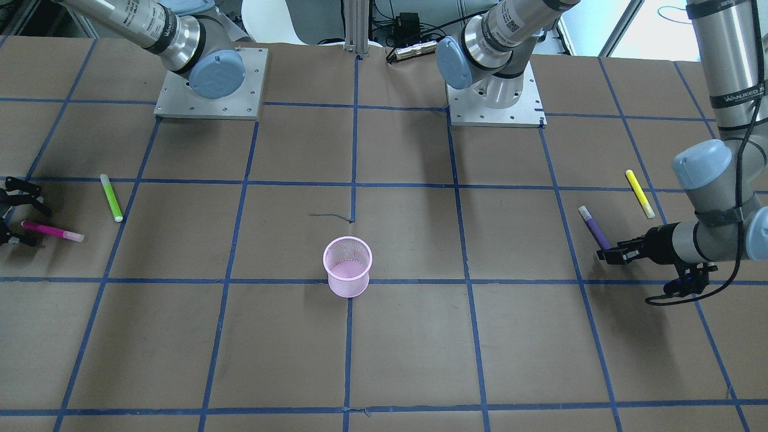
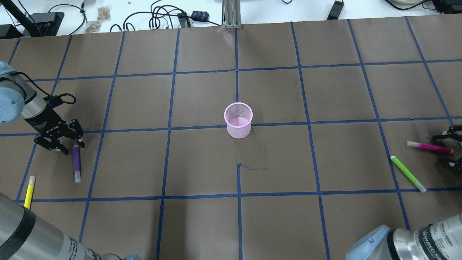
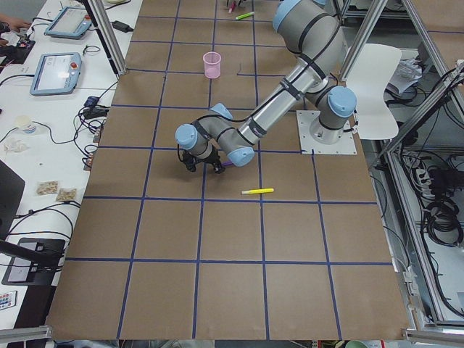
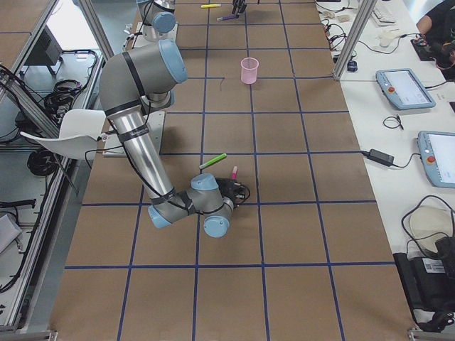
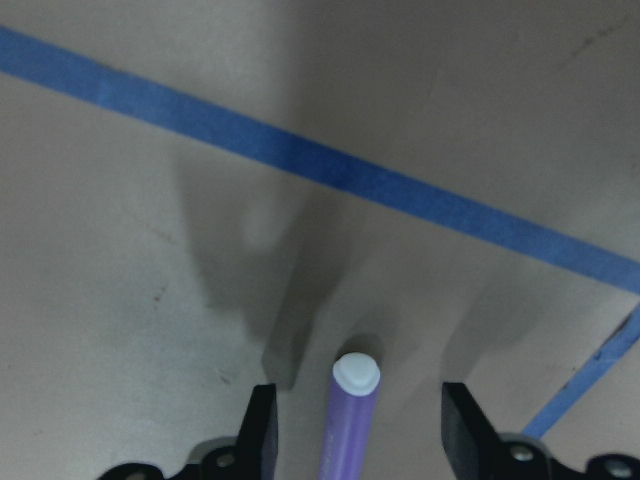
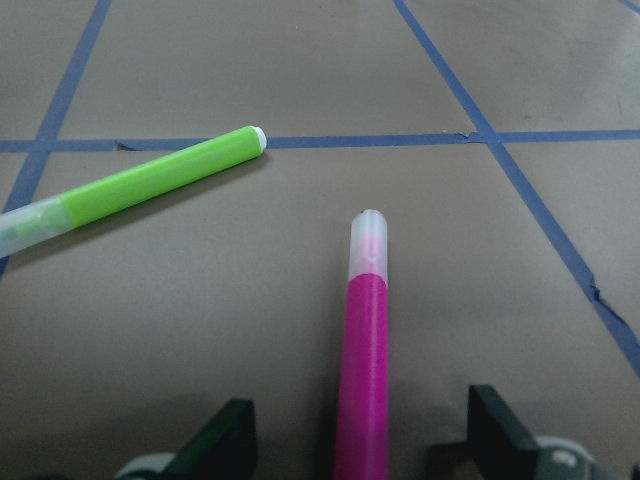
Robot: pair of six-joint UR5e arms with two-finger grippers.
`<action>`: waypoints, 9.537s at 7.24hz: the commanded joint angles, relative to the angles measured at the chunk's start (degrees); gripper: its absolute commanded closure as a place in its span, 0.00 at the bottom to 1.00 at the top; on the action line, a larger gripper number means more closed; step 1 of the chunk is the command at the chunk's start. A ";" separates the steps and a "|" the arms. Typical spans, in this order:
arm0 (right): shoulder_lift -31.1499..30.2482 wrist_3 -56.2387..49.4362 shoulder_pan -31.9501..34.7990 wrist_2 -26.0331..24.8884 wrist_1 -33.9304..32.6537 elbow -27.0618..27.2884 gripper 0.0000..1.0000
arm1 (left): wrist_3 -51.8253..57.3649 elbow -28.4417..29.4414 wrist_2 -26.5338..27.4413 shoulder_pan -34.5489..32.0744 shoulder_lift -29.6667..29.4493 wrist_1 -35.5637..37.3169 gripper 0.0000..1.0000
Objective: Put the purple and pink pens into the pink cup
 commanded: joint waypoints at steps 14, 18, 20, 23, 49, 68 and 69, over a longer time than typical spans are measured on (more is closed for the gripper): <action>-37.17 66.07 47.30 -16.71 -11.81 -0.42 0.92 | -0.38 1.10 -1.69 -1.23 4.29 -1.96 1.00; -29.64 88.46 74.22 -35.44 -21.96 -0.69 0.93 | -0.20 1.10 -5.64 -1.23 5.52 -2.13 1.00; -23.05 96.47 82.17 -42.06 -26.10 -3.91 0.93 | 0.23 1.01 -6.34 -1.05 6.13 -2.22 1.00; -16.00 101.25 87.29 -46.44 -24.88 -9.21 0.93 | 3.04 0.83 -8.55 -0.26 6.58 -2.40 1.00; -34.36 163.65 65.85 -30.74 -6.06 -9.21 0.00 | -33.44 -16.57 -12.86 -51.93 21.53 59.74 1.00; -34.80 162.25 65.85 -30.83 -6.50 -7.89 0.00 | -25.51 -17.37 -12.68 -49.66 13.16 67.66 0.00; -34.80 161.90 65.85 -30.91 -6.50 -7.89 0.00 | -25.43 -15.71 -13.11 -48.17 14.82 62.52 0.00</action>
